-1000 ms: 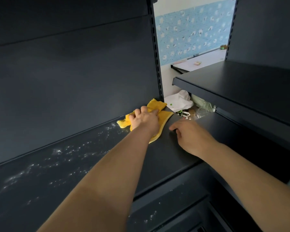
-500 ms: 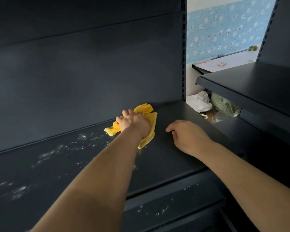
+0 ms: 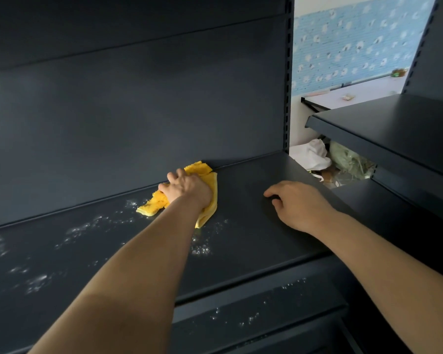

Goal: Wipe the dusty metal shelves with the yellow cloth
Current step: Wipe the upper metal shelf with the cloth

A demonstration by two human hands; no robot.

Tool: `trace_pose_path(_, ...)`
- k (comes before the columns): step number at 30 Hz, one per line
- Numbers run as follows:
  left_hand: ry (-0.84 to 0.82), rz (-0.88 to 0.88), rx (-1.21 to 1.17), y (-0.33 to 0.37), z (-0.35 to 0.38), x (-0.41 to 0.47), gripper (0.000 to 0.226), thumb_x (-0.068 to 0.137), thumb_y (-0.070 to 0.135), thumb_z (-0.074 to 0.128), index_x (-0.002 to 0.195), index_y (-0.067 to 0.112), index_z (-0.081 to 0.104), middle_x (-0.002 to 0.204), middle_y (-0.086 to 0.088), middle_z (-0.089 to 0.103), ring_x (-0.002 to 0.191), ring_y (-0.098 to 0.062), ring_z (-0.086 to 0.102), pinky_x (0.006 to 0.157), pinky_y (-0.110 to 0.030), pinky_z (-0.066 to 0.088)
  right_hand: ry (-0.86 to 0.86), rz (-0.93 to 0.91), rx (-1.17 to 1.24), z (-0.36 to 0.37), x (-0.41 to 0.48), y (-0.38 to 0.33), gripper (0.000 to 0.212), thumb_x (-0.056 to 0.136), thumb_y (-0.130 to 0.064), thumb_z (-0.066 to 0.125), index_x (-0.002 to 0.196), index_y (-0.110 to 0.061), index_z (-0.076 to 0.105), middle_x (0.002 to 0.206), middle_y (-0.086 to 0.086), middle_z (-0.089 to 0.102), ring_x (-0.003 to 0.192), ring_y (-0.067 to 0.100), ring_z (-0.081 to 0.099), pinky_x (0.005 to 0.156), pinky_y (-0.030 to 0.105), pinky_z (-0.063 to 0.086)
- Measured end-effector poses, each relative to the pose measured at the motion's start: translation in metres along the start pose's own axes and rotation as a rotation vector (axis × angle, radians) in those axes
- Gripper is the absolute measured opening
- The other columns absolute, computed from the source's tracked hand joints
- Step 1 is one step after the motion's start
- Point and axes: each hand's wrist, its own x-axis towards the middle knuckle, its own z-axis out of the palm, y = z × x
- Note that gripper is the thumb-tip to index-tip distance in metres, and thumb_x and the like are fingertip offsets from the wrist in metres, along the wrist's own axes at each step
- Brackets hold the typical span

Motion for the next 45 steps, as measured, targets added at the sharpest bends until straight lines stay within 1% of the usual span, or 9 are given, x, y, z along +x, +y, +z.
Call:
trace_pose_path(4, 0.015, 0.067, -0.006, 0.016, -0.001, 0.003, 0.047, 0.086, 0.026, 0.036, 0.130, 0.020, 0.051, 0.132, -0.004, 0.040, 0.122, -0.028, 0.033, 0.101, -0.049, 0.027, -0.026, -0.031, 0.028, -0.007, 0.002, 0.009, 0.032, 0.094, -0.020, 0.047, 0.120, -0.030, 0.062, 0.129, -0.008, 0.060, 0.120, 0.016, 0.053, 0.101, 0.032, 0.042)
trace_pose_path(9, 0.010, 0.194, -0.025, 0.051, -0.005, 0.003, 0.046, 0.087, 0.027, 0.036, 0.130, 0.021, 0.051, 0.132, -0.004, 0.040, 0.121, -0.029, 0.033, 0.102, -0.051, 0.025, -0.035, -0.040, 0.053, -0.005, -0.001, 0.014, 0.032, 0.095, -0.024, 0.048, 0.124, -0.031, 0.059, 0.134, -0.009, 0.056, 0.124, 0.013, 0.050, 0.105, 0.029, 0.038)
trace_pose_path(14, -0.010, 0.350, -0.049, 0.088, -0.011, 0.000, 0.047, 0.090, 0.034, 0.034, 0.135, 0.024, 0.045, 0.137, -0.007, 0.037, 0.125, -0.031, 0.030, 0.104, -0.055, 0.021, -0.064, -0.010, 0.103, -0.002, -0.002, 0.015, 0.032, 0.097, -0.028, 0.046, 0.126, -0.032, 0.056, 0.136, -0.008, 0.054, 0.128, 0.013, 0.047, 0.105, 0.029, 0.037)
trace_pose_path(18, 0.003, 0.383, -0.047, 0.087, -0.008, -0.001, 0.050, 0.091, 0.040, 0.029, 0.137, 0.027, 0.042, 0.139, -0.008, 0.035, 0.127, -0.031, 0.028, 0.103, -0.055, 0.021, -0.025, 0.024, 0.139, 0.000, -0.003, 0.012, 0.030, 0.097, -0.026, 0.045, 0.123, -0.031, 0.059, 0.133, -0.008, 0.057, 0.127, 0.013, 0.048, 0.104, 0.032, 0.040)
trace_pose_path(22, 0.022, 0.316, -0.041, 0.062, -0.004, -0.001, 0.047, 0.092, 0.040, 0.028, 0.134, 0.027, 0.046, 0.134, -0.008, 0.038, 0.124, -0.029, 0.031, 0.102, -0.052, 0.022, 0.019, 0.066, 0.071, 0.002, -0.002, 0.001, 0.030, 0.097, -0.022, 0.043, 0.121, -0.029, 0.060, 0.128, -0.004, 0.060, 0.118, 0.018, 0.055, 0.096, 0.037, 0.047)
trace_pose_path(26, 0.043, 0.244, -0.064, 0.025, 0.002, -0.001, 0.050, 0.093, 0.044, 0.021, 0.132, 0.029, 0.048, 0.130, -0.007, 0.041, 0.122, -0.029, 0.033, 0.101, -0.051, 0.024, 0.041, 0.049, -0.056, 0.003, -0.001, -0.016, 0.029, 0.096, -0.026, 0.042, 0.119, -0.028, 0.060, 0.118, -0.001, 0.062, 0.108, 0.022, 0.058, 0.085, 0.038, 0.050)
trace_pose_path(34, 0.027, 0.042, -0.010, -0.065, 0.008, -0.007, 0.051, 0.092, 0.045, 0.021, 0.133, 0.030, 0.047, 0.133, -0.008, 0.039, 0.123, -0.029, 0.032, 0.099, -0.050, 0.025, 0.044, -0.052, -0.091, 0.014, -0.003, -0.045, 0.031, 0.095, -0.022, 0.044, 0.120, -0.030, 0.060, 0.119, -0.002, 0.062, 0.107, 0.022, 0.058, 0.082, 0.034, 0.048)
trace_pose_path(38, 0.028, -0.085, -0.004, -0.105, 0.010, -0.016, 0.050, 0.092, 0.044, 0.022, 0.132, 0.028, 0.047, 0.133, -0.008, 0.040, 0.122, -0.029, 0.033, 0.098, -0.049, 0.026, 0.032, -0.048, -0.069, 0.010, -0.005, -0.042, 0.031, 0.096, -0.022, 0.043, 0.121, -0.029, 0.060, 0.123, -0.003, 0.061, 0.109, 0.021, 0.058, 0.087, 0.036, 0.049)
trace_pose_path(45, 0.011, -0.134, -0.032, -0.096, 0.009, -0.041, 0.051, 0.093, 0.043, 0.020, 0.138, 0.029, 0.039, 0.141, -0.003, 0.034, 0.124, -0.029, 0.029, 0.101, -0.047, 0.023, 0.022, -0.042, 0.005, 0.001, -0.020, -0.036, 0.032, 0.097, -0.018, 0.041, 0.120, -0.027, 0.061, 0.125, -0.003, 0.059, 0.112, 0.019, 0.057, 0.087, 0.036, 0.050)
